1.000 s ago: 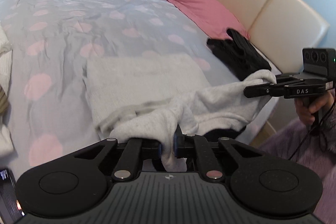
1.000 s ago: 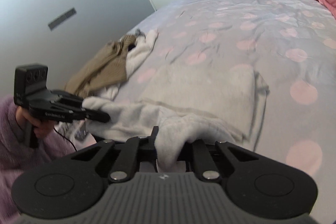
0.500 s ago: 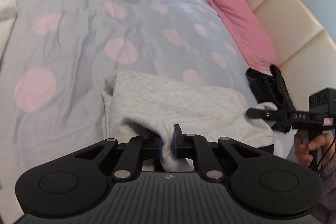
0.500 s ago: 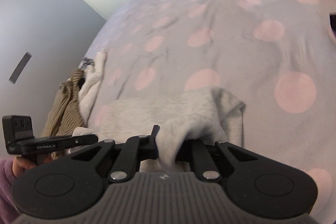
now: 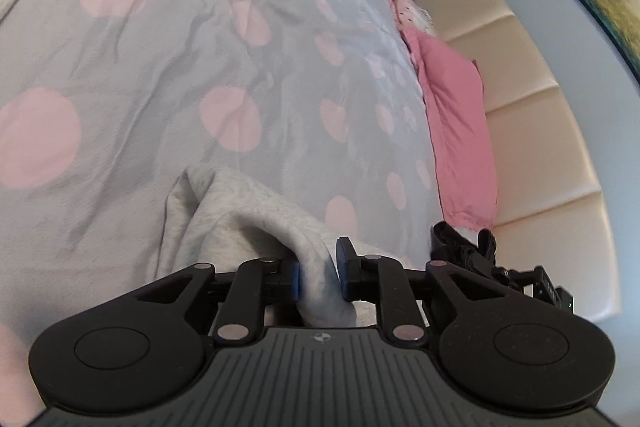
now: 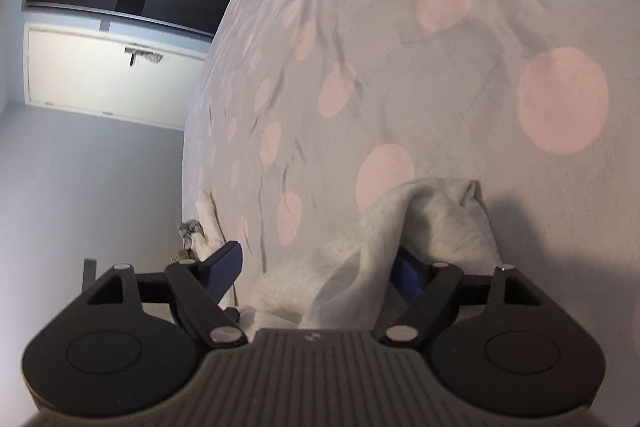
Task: Fold clothes
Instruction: 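Fold the grasped edge over the bundle and open both grippers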
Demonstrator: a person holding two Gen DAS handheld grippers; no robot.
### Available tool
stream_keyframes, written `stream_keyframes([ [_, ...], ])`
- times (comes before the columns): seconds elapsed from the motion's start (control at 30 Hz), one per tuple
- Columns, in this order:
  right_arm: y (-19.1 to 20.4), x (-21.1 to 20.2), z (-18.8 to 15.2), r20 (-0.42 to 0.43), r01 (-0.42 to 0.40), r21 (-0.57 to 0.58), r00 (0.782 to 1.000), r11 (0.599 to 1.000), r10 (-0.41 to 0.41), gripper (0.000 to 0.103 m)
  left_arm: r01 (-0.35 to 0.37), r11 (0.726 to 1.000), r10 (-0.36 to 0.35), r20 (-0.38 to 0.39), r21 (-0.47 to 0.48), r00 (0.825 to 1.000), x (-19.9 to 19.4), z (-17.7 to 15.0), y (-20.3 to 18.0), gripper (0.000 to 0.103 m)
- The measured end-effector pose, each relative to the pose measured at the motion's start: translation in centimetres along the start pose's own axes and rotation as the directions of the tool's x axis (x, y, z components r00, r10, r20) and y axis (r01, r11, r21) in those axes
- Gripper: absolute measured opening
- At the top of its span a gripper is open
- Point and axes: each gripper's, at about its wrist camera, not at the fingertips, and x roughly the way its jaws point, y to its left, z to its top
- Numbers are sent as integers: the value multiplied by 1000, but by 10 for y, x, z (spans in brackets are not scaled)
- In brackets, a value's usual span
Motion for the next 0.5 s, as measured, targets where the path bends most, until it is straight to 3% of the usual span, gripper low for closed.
stream_keyframes([
  [0.13,3,-9,-1,36,-21,23,999,1000,20,83,31,994,-23,78,-102,997,-10,4,12,40],
  [0.23,14,-14,-5,29,-35,-24,999,999,36,84,45,987,-24,136,-152,990,-17,8,17,41],
  [0.37,26,-25,-14,39,-55,-113,997,992,60,85,29,996,-18,133,-85,991,-17,10,3,41],
  [0.5,33,-24,-14,83,-5,-197,996,980,22,85,-55,997,43,175,61,984,-25,4,-25,44],
])
